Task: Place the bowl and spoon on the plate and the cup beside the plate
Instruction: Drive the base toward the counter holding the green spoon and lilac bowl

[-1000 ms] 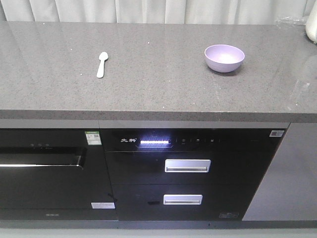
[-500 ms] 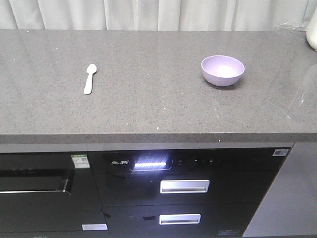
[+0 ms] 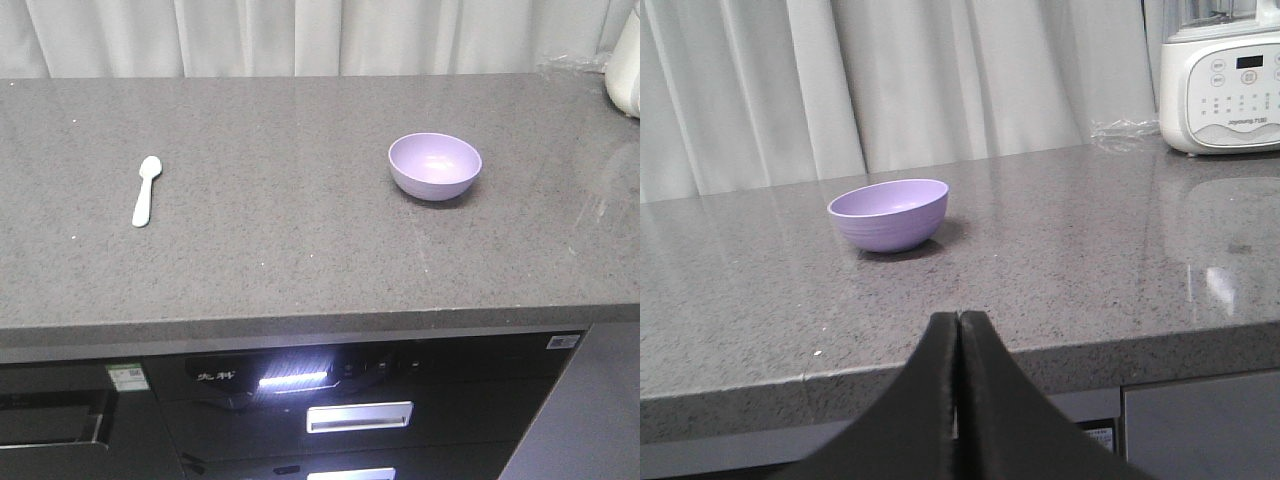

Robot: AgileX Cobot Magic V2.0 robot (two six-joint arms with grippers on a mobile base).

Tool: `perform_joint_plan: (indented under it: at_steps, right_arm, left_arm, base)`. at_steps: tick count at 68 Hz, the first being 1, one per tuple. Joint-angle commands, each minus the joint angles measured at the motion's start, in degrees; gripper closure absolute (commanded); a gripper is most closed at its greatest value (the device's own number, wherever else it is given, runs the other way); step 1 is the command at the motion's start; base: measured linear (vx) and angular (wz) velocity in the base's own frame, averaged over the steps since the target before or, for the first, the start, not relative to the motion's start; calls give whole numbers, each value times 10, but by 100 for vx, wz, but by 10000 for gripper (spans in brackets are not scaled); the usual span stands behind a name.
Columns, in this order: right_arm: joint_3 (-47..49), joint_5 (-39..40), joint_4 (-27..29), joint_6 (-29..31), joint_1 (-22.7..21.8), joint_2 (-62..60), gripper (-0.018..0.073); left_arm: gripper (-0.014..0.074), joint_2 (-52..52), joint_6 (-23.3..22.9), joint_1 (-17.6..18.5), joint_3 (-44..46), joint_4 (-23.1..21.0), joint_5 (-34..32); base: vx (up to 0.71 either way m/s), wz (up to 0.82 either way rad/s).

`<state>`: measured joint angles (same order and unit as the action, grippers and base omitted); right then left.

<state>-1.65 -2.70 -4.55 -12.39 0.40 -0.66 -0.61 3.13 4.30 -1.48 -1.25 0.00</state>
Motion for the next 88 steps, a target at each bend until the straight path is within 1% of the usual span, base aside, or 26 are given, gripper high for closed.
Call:
perform_joint_plan:
  at_steps: [1, 37, 88]
  right_arm:
    - [-2, 41, -4, 1, -2, -6, 570]
    - [-2, 41, -4, 1, -2, -6, 570]
    - [-2, 41, -4, 1, -2, -6, 570]
  left_arm:
    - [603, -8, -4, -1, 5, -1, -40]
    - [603, -8, -4, -1, 5, -1, -40]
    - [603, -8, -4, -1, 5, -1, -40]
  base:
    - [13, -9]
    - [13, -6]
    - [11, 6]
